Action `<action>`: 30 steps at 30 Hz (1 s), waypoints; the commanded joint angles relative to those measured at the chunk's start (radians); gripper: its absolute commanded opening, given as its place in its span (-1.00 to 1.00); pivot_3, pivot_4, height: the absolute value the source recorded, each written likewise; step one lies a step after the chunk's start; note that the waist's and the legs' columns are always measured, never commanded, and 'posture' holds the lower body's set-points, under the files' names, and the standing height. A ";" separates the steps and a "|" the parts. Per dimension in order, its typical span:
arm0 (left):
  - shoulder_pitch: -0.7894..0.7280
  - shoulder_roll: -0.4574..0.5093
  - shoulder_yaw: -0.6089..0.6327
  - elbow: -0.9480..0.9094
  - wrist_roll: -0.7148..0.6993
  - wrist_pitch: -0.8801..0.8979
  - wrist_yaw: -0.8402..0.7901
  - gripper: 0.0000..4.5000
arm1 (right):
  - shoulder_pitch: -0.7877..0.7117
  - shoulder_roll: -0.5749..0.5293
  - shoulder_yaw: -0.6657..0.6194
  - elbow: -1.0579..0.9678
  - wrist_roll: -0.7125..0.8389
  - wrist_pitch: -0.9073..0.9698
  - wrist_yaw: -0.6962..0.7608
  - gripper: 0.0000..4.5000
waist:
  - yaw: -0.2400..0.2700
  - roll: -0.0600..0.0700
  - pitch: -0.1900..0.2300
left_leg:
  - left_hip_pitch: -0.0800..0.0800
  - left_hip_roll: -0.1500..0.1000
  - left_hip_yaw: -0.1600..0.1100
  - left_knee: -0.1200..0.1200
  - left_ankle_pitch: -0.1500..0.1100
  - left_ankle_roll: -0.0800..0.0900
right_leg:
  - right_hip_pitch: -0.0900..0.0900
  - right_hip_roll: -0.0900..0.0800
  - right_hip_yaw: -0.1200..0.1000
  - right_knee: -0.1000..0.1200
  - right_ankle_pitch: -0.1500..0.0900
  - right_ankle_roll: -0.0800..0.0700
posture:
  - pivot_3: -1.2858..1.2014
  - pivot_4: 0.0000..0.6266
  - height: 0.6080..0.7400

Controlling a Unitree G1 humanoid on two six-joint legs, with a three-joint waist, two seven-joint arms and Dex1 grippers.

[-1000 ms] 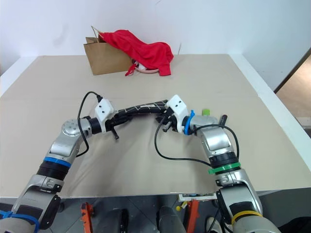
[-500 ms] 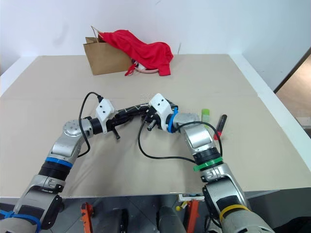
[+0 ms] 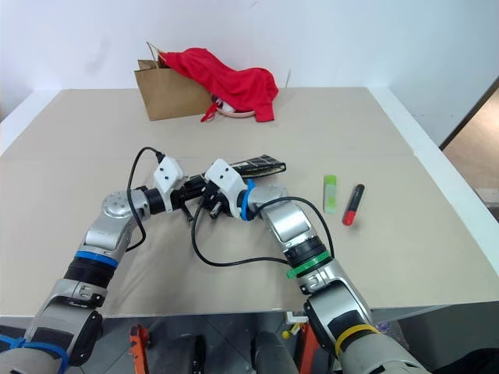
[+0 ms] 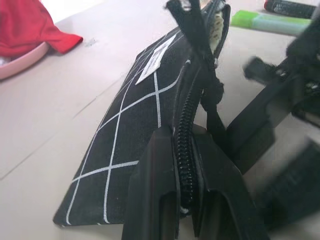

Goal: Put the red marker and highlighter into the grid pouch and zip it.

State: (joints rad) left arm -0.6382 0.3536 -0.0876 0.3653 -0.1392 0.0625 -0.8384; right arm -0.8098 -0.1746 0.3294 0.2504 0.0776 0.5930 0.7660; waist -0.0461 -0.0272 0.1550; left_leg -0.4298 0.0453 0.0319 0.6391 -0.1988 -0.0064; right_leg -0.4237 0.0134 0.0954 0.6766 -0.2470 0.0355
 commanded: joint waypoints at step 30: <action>0.032 -0.033 0.012 -0.077 -0.059 0.040 -0.017 -1.00 | 0.310 -0.472 -0.539 -0.251 -0.009 0.308 -0.397 0.42 | 0.000 -0.001 0.001 | 0.005 -0.003 -0.001 -0.003 0.002 -0.002 | 0.003 -0.001 0.001 0.002 -0.003 0.002 | 0.03 -0.52 1.00</action>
State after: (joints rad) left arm -0.5992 0.3237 -0.0864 0.3136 -0.1832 0.1165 -0.8592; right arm -0.4868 -0.6486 -0.1992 0.0092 0.0732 0.8930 0.3911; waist -0.0463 -0.0280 0.1556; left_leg -0.4253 0.0427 0.0306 0.6363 -0.1964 -0.0087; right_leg -0.4205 0.0123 0.0969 0.6783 -0.2502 0.0372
